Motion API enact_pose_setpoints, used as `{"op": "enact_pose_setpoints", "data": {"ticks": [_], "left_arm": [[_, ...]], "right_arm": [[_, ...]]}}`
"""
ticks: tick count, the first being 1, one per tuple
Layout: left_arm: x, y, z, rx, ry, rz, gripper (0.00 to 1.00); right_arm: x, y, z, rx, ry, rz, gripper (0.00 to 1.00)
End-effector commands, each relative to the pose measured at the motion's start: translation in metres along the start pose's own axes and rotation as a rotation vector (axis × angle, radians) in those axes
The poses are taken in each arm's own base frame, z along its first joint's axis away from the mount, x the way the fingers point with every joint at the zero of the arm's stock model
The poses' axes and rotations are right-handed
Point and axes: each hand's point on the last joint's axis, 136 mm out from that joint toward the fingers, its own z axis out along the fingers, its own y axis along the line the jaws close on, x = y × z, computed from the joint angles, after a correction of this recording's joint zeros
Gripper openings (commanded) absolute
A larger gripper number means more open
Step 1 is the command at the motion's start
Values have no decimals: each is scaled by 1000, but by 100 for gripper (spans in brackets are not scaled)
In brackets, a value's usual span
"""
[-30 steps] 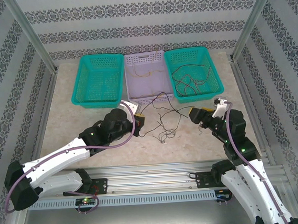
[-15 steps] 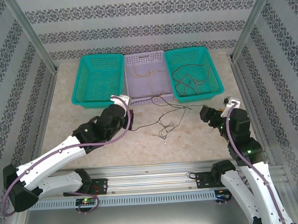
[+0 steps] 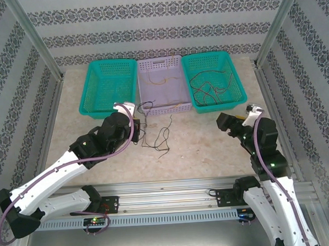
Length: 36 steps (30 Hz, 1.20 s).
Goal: Untangle the cables
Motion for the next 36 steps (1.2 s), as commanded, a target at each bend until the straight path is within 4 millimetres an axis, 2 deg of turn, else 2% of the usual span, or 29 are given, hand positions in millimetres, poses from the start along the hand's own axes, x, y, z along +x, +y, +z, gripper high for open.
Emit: {"op": "enact_pose_setpoints", "data": {"ticks": [1,7,12,19,25,29,31,33,35,36], "left_arm": [[-18,-24,-11,147,-28,-45,0],[-29,-53,-24,311,-27,-67,0],[-30,-65,-26,381,-21,-99,0],[-28,-74,-26,431,-11,-132,0],[-28,-77,-24,447,-11,-150,0],[-27,-82,-23,475,-10,-171,0],[-26,-83,-22,481,-8,-174,0],[-27,-81,-22,474,-13,-176,0],[-27,-80,-24,474,-17,-174,0],[-28,-79,-26,469,-22,-171,0]], "right_arm": [[5,54,15,-294,30,22,81],[43,96,40,-390,102,-178,82],[67,113,60,-457,157,-199,81],[76,125,82,-457,132,-219,79],[77,142,87,-496,82,-228,78],[80,144,98,-476,62,-231,74],[80,142,105,-456,53,-227,66],[77,138,109,-426,37,-229,47],[72,133,110,-396,11,-235,23],[71,130,109,-379,1,-239,15]]}}
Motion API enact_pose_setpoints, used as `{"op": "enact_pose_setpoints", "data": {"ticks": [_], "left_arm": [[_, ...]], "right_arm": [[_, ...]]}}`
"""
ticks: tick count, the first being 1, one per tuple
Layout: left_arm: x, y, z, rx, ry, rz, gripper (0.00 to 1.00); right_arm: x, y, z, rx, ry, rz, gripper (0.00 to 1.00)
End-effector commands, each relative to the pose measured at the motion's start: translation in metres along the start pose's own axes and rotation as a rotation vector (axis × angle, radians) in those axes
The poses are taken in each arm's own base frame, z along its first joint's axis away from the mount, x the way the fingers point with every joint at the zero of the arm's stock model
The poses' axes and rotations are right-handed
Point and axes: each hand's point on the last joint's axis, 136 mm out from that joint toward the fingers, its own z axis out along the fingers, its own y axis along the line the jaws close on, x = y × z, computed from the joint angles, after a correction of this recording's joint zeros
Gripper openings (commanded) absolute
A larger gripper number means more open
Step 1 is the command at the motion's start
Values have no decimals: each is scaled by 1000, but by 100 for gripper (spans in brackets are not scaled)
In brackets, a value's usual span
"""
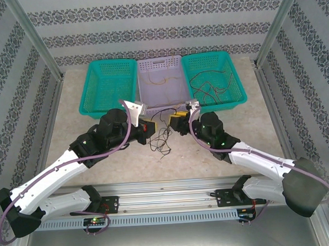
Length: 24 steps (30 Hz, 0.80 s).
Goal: Untangle the cables
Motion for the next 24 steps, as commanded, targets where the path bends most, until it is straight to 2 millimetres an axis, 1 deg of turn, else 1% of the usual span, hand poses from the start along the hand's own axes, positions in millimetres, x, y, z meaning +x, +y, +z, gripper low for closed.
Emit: {"op": "enact_pose_setpoints", "data": {"ticks": [1,2,4,6,7,11,14,17,20,22,24], "left_arm": [[-14,-4,-9,17,-59,-6,0],[-15,-2,-13,0,-66,3,0],[-20,5,-22,-47,-80,23,0],[-24,11,-31,-99,-89,55,0],[-27,15,-38,-129,-98,70,0],[-38,29,-59,-240,-122,132,0],[-46,39,-73,-316,-130,167,0],[-55,47,-84,-374,-142,194,0],[-63,51,-91,-404,-153,208,0],[-63,46,-88,-370,-143,215,0],[-58,41,-79,-334,-101,227,0]], "right_arm": [[-25,-5,-7,60,-109,-32,7],[-25,-12,-12,104,-108,-41,0],[-25,-27,-23,179,-108,-55,0],[-24,-47,-40,268,-125,-46,0],[-17,-64,-49,331,-120,-32,0],[-5,-121,-92,521,-128,83,0],[2,-149,-125,616,-166,172,0],[0,-160,-149,667,-203,202,0],[2,-169,-167,716,-213,219,0],[-3,-166,-167,679,-228,235,0],[-4,-165,-167,669,-218,251,0]]}}
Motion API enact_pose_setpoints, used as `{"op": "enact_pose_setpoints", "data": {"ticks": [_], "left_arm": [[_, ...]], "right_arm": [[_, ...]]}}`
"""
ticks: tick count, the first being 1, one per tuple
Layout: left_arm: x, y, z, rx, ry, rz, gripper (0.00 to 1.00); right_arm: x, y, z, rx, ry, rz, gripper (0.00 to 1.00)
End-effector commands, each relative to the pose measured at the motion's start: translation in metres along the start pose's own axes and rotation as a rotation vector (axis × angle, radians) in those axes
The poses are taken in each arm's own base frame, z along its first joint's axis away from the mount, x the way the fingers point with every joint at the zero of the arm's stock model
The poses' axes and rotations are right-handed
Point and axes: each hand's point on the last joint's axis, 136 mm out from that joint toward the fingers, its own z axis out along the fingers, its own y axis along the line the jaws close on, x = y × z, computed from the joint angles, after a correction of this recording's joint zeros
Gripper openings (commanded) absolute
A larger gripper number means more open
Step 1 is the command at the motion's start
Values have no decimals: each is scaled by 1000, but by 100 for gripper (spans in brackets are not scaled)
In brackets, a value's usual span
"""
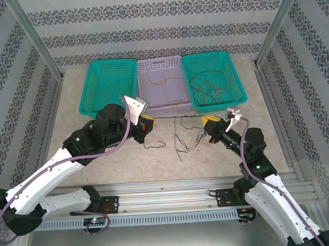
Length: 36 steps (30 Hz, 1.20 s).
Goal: Untangle the cables
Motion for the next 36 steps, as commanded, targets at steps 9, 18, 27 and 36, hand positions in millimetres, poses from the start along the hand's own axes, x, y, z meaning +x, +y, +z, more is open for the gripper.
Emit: {"op": "enact_pose_setpoints", "data": {"ticks": [9,18,27,36], "left_arm": [[45,32,-6,-82,297,122,0],[83,25,14,-4,424,136,0],[99,9,23,90,476,125,0],[101,4,20,108,469,144,0]], "right_arm": [[-41,-107,-50,621,-158,109,0],[-47,-54,6,258,-21,145,0],[-28,8,33,-41,65,67,0],[-2,30,49,-58,232,-45,11]]}}
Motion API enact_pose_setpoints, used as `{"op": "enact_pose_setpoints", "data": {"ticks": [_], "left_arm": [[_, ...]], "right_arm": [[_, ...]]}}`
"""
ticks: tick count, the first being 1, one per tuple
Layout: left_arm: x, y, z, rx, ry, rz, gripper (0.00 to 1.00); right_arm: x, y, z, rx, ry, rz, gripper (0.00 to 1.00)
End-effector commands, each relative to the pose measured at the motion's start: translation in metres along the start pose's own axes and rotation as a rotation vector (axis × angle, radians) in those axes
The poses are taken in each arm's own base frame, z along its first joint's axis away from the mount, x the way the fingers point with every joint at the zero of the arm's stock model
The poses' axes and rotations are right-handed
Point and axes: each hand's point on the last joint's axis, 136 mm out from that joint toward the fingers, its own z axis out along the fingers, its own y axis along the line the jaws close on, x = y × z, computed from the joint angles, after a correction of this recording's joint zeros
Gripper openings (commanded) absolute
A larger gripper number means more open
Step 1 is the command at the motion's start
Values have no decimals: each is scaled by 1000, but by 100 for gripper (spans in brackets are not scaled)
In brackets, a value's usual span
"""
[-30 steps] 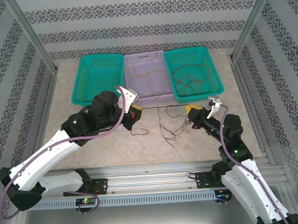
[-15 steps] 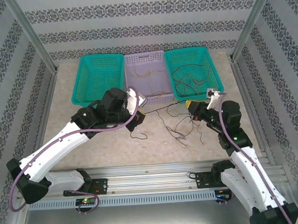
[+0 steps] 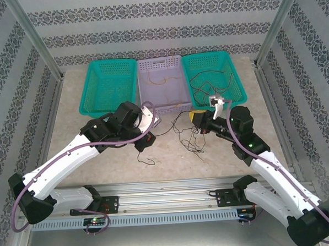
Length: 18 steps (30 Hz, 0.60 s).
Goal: Untangle the cables
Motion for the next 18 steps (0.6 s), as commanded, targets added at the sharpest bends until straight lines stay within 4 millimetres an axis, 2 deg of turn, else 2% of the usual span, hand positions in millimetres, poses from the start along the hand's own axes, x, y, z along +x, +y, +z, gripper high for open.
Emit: {"op": "enact_pose_setpoints", "data": {"ticks": [1,2,3,5,7,10,14,18], "left_arm": [[10,-3,-7,6,10,26,0],[10,-3,-7,3,8,25,0],[11,-2,-7,1,5,24,0],[11,-1,-8,-4,0,25,0],[10,0,-8,-12,-5,22,0],[7,2,-11,-27,-22,19,0],[7,4,-11,-41,-29,16,0],[8,13,-12,-89,-26,13,0]], "right_arm": [[-13,-6,-4,80,-28,-68,12],[-16,-10,-7,112,-46,-66,17],[-18,-14,-10,141,-62,-62,26],[-23,-21,-17,199,-98,-59,50],[-22,-22,-20,216,-83,-69,52],[-15,-26,-22,246,-33,-72,62],[-13,-53,-37,398,-38,-33,66],[-15,-76,-53,446,-63,84,70]]}}
